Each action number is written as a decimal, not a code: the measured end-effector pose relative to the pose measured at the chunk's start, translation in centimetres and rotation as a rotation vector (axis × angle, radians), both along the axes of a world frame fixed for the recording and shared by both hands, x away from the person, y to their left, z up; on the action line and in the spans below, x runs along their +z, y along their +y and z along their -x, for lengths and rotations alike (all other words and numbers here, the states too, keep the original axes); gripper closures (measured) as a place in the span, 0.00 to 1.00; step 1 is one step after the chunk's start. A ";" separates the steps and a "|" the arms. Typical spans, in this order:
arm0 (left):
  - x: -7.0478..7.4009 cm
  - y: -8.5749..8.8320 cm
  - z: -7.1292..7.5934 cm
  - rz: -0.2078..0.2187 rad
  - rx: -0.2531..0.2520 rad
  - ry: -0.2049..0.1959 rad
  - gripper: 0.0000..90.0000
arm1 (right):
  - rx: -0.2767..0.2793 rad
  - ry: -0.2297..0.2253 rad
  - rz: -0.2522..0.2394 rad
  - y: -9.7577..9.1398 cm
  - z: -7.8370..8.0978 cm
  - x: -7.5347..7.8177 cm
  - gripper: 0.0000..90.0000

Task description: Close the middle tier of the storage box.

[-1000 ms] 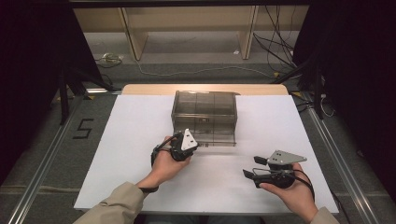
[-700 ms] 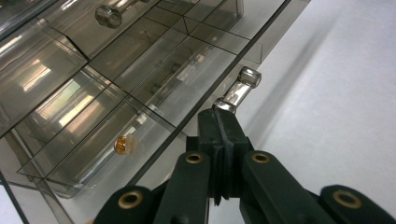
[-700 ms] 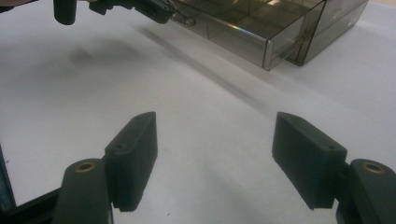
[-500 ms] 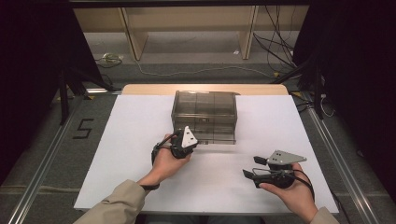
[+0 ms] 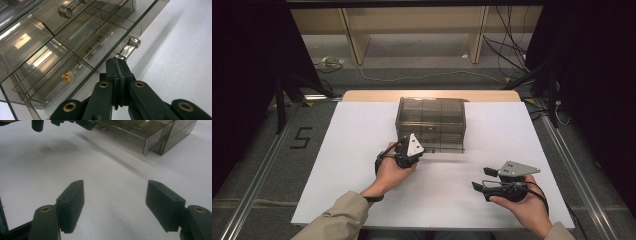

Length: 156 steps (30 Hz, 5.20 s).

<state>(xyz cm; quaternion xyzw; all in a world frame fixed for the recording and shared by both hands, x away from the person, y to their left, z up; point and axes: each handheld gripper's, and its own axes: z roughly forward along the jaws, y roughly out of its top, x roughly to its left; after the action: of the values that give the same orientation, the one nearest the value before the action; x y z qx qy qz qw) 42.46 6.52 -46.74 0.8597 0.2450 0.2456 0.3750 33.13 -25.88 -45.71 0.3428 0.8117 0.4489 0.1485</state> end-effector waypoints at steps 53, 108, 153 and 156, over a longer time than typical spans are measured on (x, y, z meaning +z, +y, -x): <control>0.4 -0.3 -1.9 -0.017 0.031 -0.006 1.00 | 0.003 0.004 -0.002 0.1 0.0 -0.1 0.36; 0.8 -0.9 -5.3 -0.059 0.081 -0.025 1.00 | 0.000 0.008 -0.006 0.0 0.0 -0.1 0.36; 2.1 1.2 -1.0 -0.025 0.008 0.068 0.66 | -0.003 0.003 -0.007 -0.1 0.1 0.0 0.36; 2.3 1.7 -0.3 -0.018 -0.024 0.092 0.57 | -0.003 0.003 -0.007 -0.1 0.1 0.0 0.36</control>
<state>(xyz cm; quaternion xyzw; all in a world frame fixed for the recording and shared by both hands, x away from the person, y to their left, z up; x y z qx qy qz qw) 42.78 8.25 -44.49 0.8762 0.2497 0.2034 0.3585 33.01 -25.98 -45.74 0.3452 0.8099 0.4511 0.1466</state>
